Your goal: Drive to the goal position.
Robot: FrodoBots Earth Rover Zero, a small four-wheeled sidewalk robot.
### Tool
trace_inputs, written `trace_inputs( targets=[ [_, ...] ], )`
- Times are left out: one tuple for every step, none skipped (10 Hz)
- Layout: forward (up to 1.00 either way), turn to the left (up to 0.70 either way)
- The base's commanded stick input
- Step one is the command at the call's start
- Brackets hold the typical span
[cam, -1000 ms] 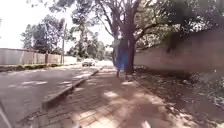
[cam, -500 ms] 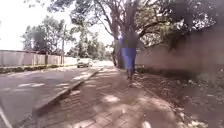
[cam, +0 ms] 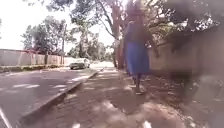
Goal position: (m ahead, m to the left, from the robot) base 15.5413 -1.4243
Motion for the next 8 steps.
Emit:
trace_inputs(
  targets=[
    [0.5,0.0],
    [0.5,0.0],
    [0.5,0.0],
    [0.5,0.0],
    [0.5,0.0],
    [0.5,0.0],
    [0.5,0.0],
    [0.5,0.0]
  ],
)
